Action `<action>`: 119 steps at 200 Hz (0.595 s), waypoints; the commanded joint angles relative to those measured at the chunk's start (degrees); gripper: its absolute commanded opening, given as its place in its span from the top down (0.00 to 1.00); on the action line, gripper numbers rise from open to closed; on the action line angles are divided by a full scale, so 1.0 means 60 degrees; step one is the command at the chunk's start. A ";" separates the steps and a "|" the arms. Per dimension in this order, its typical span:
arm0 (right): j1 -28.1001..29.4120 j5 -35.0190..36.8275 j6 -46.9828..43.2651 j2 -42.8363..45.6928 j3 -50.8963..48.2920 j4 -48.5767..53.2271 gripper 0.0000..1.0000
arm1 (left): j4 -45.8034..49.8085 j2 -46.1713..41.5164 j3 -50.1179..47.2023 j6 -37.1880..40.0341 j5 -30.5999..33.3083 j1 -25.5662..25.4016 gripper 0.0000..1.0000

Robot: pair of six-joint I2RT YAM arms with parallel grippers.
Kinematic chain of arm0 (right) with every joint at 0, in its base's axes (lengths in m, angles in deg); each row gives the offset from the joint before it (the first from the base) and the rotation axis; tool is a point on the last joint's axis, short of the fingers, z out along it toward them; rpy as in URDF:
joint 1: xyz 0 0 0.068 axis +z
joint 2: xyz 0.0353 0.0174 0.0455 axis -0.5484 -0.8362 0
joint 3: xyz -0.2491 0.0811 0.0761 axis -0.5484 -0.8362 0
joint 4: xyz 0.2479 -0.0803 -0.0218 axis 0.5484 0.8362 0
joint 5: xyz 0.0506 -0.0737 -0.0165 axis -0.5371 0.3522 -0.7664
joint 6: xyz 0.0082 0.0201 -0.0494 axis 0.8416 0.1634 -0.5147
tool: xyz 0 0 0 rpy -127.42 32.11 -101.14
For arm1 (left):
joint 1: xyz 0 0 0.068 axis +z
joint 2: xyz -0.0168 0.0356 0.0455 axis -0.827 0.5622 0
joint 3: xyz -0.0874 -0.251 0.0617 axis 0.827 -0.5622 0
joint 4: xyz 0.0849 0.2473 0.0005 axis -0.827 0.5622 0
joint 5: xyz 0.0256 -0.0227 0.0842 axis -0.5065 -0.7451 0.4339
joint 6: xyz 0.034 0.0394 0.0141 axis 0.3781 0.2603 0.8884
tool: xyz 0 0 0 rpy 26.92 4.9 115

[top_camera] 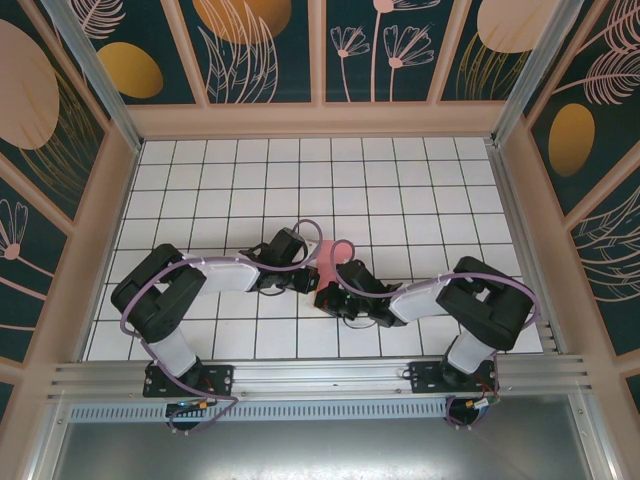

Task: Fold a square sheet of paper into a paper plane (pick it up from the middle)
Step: Third fold the triangle at the center of the table.

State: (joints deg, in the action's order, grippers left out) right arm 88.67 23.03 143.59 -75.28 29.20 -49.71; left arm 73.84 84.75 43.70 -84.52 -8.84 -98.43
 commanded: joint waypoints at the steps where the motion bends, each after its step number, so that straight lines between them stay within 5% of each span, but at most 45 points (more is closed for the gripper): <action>1: -0.0163 0.0014 -0.0119 0.0948 -0.0079 0.0147 0.95 | 0.0405 0.0412 -0.0015 0.0138 0.0011 0.0031 1.00; 37: -0.0716 -0.0007 -0.0360 0.1882 -0.0394 0.0422 0.94 | 0.0390 0.0411 0.0024 0.0131 -0.0021 0.0039 1.00; 119: -0.0989 -0.0518 -0.0435 0.0993 -0.0123 -0.0065 0.95 | 0.0434 0.0392 0.0037 0.0152 -0.0091 0.0036 1.00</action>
State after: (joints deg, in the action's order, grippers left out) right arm 83.14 21.65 142.45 -67.41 27.30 -48.03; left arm 73.84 84.93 43.91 -84.52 -9.43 -98.29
